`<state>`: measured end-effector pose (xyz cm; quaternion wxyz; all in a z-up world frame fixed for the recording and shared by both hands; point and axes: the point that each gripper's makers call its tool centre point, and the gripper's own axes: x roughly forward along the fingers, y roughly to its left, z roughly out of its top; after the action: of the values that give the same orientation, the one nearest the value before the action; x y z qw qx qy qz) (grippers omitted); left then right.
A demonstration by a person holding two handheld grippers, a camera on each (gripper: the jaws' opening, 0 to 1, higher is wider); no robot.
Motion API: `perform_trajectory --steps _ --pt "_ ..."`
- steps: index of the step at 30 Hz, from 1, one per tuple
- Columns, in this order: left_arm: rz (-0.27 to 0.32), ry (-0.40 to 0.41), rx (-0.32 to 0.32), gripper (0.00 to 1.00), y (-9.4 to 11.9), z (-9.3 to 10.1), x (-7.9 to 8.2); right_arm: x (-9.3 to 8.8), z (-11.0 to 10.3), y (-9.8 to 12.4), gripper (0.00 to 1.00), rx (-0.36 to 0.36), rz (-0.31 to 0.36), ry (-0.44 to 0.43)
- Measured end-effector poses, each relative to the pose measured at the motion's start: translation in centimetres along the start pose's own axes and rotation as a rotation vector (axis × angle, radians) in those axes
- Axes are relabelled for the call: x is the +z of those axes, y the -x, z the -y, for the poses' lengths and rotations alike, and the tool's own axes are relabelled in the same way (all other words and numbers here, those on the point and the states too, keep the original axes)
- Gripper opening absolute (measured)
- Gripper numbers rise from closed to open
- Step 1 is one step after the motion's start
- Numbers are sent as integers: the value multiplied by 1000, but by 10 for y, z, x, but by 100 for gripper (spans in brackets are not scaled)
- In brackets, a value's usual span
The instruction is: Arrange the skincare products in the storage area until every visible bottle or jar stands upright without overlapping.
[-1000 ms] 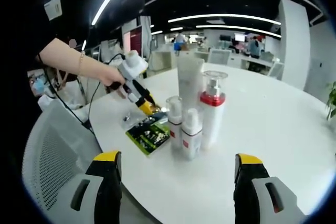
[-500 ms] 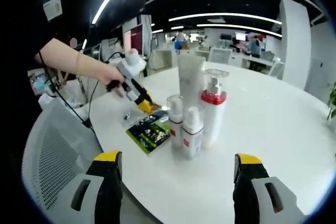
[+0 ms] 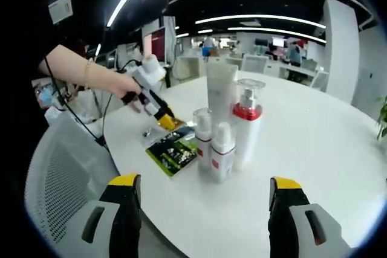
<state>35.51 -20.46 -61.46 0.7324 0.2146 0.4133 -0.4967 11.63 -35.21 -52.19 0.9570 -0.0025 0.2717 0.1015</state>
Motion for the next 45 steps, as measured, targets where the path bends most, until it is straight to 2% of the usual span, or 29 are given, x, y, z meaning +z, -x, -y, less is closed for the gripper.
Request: perform_trajectory --steps 3,8,9,10,11,13,15,17,21,22,26,27,29,33,34,37,40,42,45 --pt "14 6 0 44 5 2 2 -1 -1 0 91 3 -3 4" --pt "56 66 -5 45 14 0 7 -2 -1 -1 91 5 -9 9" --pt "79 98 21 50 17 -2 10 -2 -1 -1 91 5 -10 10" --pt "124 140 74 59 26 -9 15 -2 -2 -1 92 7 -9 5" --pt "191 170 100 67 34 -12 22 0 -1 -1 92 6 -1 -5" --pt "258 217 109 75 51 -7 25 3 3 2 91 1 20 -32" --pt "278 224 106 76 63 -1 20 5 5 3 92 -1 36 -53" --pt "273 222 108 78 70 2 16 8 4 4 95 6 48 -66" --pt "307 230 169 97 93 5 3 12 3 5 97 14 71 -84" --pt "317 237 166 98 101 14 1 12 4 5 98 11 74 -84" --pt "351 254 146 99 115 25 -5 16 6 8 99 2 81 -78" --pt "356 250 142 99 119 29 -6 22 3 10 99 17 113 -94" --pt "418 231 136 99 133 40 1 33 5 15 99 23 186 -143" --pt "473 207 141 99 147 55 3 32 16 20 99 -12 184 -134" --pt "483 203 146 99 149 56 3 31 18 21 99 -24 179 -121" --pt "537 173 131 99 160 73 6 30 23 27 99 -52 164 -60" --pt "546 128 130 99 162 88 5 28 26 33 99 -91 153 -16" --pt "556 101 121 99 161 93 3 29 31 34 98 -115 159 -31" --pt "576 111 108 99 157 101 6 32 36 35 95 -142 177 -55"
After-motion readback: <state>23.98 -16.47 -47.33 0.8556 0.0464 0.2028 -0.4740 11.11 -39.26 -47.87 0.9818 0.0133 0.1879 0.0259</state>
